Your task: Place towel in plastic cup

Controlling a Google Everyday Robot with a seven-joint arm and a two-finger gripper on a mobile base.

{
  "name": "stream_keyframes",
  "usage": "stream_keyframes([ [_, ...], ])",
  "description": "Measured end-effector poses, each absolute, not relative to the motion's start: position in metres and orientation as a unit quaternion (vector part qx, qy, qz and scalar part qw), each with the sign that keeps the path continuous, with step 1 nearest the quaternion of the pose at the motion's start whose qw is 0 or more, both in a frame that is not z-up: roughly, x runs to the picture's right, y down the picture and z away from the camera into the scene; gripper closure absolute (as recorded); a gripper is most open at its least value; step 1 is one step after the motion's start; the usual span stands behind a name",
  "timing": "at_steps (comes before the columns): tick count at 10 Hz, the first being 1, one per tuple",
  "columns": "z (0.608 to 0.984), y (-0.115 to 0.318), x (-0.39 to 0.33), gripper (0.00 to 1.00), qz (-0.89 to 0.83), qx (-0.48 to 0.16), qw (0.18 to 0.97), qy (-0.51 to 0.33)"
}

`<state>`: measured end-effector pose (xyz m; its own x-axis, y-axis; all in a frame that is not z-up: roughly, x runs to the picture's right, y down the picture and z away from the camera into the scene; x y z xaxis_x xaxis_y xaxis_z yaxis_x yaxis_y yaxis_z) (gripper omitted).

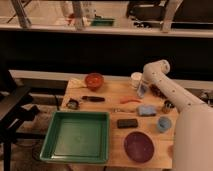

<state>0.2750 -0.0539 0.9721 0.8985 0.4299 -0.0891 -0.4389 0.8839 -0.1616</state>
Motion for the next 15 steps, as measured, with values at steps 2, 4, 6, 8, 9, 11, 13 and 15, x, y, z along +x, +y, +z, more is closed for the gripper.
stream_keyframes([
  [2,0.983,-0.054,0.273,1.00,0.226,-0.092,0.969,0.033],
  [4,0.985,-0.054,0.274,1.00,0.228,-0.093,0.968,0.038],
  [6,0.982,-0.053,0.275,1.00,0.223,-0.095,0.969,0.039],
  [8,0.976,-0.050,0.282,1.00,0.223,-0.098,0.969,0.043],
  [9,0.974,-0.050,0.283,1.00,0.222,-0.101,0.969,0.045],
  [11,0.969,-0.051,0.279,1.00,0.222,-0.108,0.968,0.049],
  [13,0.963,-0.052,0.280,1.00,0.222,-0.110,0.967,0.054],
  [15,0.958,-0.050,0.281,1.00,0.222,-0.107,0.968,0.056],
])
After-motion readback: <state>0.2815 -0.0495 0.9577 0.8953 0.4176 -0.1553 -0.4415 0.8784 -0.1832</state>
